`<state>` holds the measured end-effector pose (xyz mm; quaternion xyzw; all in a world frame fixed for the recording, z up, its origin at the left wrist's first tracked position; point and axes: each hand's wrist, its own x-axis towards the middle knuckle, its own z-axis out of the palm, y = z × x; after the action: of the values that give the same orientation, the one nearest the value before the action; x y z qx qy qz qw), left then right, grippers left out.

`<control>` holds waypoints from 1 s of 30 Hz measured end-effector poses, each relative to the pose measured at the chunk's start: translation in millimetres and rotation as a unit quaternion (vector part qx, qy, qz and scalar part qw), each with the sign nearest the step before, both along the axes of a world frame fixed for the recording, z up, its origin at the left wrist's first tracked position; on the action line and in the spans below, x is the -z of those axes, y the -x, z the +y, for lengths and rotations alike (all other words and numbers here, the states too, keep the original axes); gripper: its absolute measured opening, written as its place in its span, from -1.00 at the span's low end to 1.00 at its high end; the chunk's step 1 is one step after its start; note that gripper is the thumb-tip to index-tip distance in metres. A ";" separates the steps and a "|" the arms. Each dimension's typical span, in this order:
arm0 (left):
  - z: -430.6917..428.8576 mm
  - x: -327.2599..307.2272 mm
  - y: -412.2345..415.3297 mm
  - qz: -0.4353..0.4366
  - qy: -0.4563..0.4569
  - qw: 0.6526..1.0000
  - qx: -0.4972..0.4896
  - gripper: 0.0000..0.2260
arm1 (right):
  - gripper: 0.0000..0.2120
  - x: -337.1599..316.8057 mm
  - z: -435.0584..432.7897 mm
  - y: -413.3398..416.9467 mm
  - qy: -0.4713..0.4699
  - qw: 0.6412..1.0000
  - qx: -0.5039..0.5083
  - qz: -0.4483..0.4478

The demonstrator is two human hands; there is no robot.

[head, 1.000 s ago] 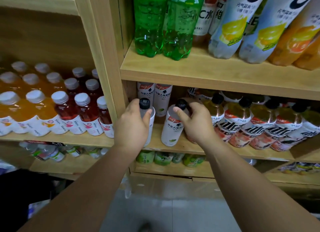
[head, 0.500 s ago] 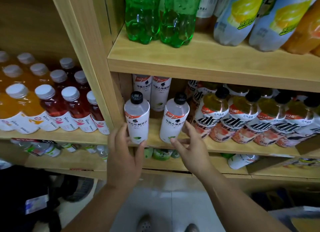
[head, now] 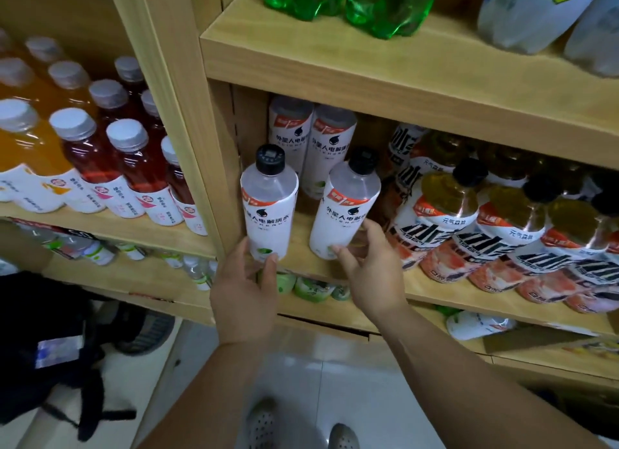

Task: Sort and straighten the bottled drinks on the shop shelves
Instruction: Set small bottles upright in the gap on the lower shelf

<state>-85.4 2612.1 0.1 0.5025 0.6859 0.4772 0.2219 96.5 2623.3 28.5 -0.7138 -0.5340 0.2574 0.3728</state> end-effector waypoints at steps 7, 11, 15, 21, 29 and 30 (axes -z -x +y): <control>-4.0 -0.2 -9.6 0.006 -0.018 0.999 -0.039 -0.64 | -0.46 3.8 44.5 4.5 0.005 1.000 -0.010 -0.029; -2.9 -2.5 -13.8 -0.007 0.004 0.999 -0.051 -0.63 | -0.46 9.9 59.4 7.4 0.007 0.999 -0.015 -0.043; 1.7 -8.1 -22.1 0.009 0.002 0.998 -0.063 -0.66 | -0.44 16.5 65.8 8.3 0.000 1.000 -0.014 -0.004; 9.8 -10.7 -28.4 0.006 0.044 0.997 -0.066 -0.75 | -0.44 37.2 63.0 -1.8 0.021 0.997 -0.023 0.077; 45.9 -5.0 -31.3 0.063 0.067 0.995 -0.045 -0.73 | -0.37 46.7 62.2 3.4 0.001 0.993 -0.019 0.117; 52.4 -3.3 -30.1 0.073 0.072 0.994 -0.037 -0.70 | -0.36 48.0 62.2 4.7 0.000 0.993 -0.016 0.119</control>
<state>-55.3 2664.5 3.4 0.4933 0.7509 0.3962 0.1892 91.8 2685.5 -19.5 -0.6697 -0.4968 0.3466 0.4296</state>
